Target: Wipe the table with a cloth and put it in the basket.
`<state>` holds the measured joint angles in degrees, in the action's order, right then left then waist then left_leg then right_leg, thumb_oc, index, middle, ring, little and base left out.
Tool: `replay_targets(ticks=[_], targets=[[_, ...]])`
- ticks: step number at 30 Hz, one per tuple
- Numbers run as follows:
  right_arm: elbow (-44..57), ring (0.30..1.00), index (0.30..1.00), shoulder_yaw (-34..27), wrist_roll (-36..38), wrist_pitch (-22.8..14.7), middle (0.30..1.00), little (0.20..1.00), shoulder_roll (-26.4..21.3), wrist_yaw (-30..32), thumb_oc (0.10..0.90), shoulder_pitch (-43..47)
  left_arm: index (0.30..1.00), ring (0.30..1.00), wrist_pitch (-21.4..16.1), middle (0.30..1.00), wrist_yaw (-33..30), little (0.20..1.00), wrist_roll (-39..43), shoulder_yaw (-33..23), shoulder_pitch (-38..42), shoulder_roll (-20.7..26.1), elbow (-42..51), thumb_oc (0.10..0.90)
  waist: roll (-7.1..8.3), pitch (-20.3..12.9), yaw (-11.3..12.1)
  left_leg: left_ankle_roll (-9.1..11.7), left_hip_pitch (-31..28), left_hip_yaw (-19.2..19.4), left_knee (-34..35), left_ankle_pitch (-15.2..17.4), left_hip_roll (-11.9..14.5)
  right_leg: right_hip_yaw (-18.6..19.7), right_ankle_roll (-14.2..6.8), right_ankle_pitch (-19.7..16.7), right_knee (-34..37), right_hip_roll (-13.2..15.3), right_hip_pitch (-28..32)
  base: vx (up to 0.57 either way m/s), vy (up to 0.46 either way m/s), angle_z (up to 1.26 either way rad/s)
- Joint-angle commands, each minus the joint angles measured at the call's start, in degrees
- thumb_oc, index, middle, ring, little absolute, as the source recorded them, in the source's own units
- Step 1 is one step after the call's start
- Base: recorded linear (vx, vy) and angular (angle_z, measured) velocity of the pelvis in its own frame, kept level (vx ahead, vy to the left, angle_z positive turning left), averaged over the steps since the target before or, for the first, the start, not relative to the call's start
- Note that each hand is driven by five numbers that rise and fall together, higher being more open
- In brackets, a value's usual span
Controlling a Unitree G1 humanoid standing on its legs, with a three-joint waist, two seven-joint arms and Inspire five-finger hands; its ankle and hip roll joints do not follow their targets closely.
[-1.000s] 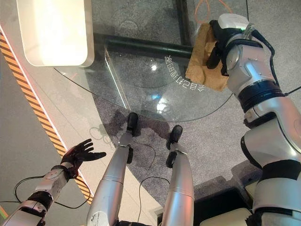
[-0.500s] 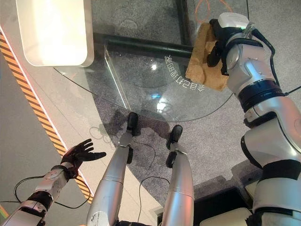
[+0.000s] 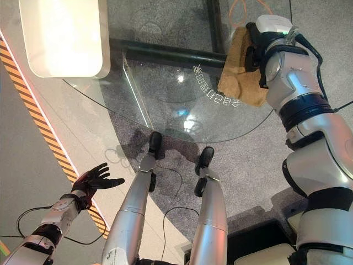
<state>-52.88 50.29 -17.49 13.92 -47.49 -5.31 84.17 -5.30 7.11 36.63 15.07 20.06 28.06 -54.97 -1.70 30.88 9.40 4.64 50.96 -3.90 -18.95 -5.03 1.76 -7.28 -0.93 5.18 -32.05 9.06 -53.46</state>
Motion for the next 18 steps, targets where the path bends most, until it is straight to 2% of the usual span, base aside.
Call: replay_targets(ticks=[1, 18], targets=[[1.6, 0.3, 0.3, 2.9, -1.0, -0.8, 0.3, 0.2, -4.4, 0.3, 0.1, 4.2, 0.9, 0.9, 0.2, 0.9, 0.6, 0.9, -0.4, 0.4, -4.8, 2.1, -0.5, 0.8, -1.33, -1.1, -0.1, -1.6, -1.2, -0.9, -2.2, 3.1, 1.4, -3.1, -2.1, -3.4, 5.7, 2.4, 3.5, 0.0, 0.0, 0.0], [3.7, 0.3, 0.3, 3.4, -2.4, -1.3, 0.3, 0.2, -3.9, -0.6, 0.1, 3.5, 0.9, 0.9, 0.9, 0.9, 0.5, 0.9, -0.5, 0.6, -4.5, 2.0, -0.1, 0.8, -1.45, -1.1, -0.1, -1.7, -1.2, -0.8, -2.3, 3.1, 1.3, -3.1, -2.2, -3.5, 5.7, 2.5, 3.4, 0.0, 0.0, 0.0]])
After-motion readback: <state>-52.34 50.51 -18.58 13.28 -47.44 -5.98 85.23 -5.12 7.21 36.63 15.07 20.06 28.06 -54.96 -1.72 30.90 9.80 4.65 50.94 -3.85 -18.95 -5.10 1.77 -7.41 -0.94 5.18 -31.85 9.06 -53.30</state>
